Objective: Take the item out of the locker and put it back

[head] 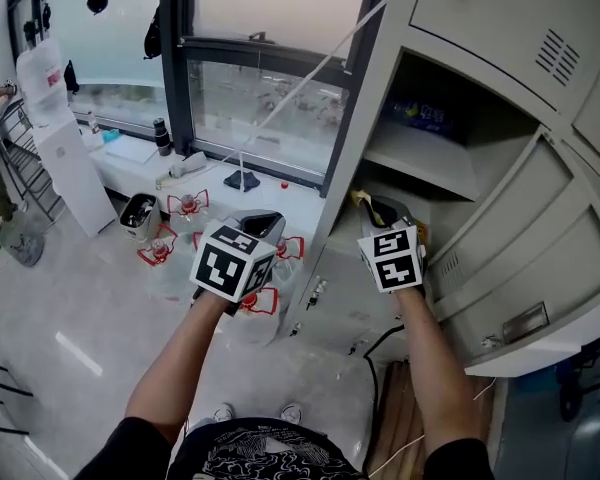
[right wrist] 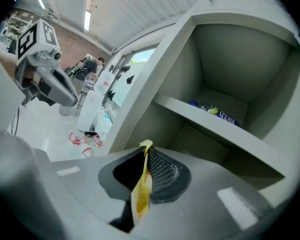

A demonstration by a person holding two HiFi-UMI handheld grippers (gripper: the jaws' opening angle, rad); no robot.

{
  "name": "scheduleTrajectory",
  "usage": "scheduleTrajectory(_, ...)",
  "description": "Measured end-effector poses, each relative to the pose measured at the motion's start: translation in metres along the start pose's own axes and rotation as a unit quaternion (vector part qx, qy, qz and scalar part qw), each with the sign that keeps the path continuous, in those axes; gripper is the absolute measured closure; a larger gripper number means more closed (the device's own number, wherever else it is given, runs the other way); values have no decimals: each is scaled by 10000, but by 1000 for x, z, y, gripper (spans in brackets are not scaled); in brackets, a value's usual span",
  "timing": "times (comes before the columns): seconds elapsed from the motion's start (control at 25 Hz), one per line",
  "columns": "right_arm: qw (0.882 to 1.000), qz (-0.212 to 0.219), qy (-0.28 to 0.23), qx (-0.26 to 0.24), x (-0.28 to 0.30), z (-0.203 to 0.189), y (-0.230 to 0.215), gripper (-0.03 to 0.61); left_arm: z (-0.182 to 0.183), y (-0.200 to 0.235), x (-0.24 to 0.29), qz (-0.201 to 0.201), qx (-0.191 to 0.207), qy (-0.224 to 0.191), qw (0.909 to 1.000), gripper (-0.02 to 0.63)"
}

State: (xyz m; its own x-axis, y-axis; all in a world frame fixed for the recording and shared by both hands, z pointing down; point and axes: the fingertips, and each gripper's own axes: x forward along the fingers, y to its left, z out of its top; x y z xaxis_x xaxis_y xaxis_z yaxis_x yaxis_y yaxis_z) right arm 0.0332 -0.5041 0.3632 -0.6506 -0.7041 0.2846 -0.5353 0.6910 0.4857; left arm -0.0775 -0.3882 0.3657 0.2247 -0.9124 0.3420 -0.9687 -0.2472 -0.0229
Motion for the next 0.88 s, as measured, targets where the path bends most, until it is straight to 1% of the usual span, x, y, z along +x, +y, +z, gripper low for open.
scheduleTrajectory(0.2, 9991, -332, -118, 230, -21, 12, -7, 541, 4, -9, -1, -317, 115, -76, 9994, 611)
scheduleTrajectory(0.48, 9962, -763, -95, 398, -57, 23, -2, 541, 8, -17, -5, -754, 203, -193, 9968, 612)
scheduleTrajectory(0.68, 9916, -1114, -70, 659, -87, 25, 2, 541, 9, -28, -9, -1095, 315, -237, 9932, 612)
scheduleTrajectory(0.88, 9862, -1445, -51, 809, -113, 26, 10, 541, 2, -40, -17, -1379, 477, -222, 9890, 611)
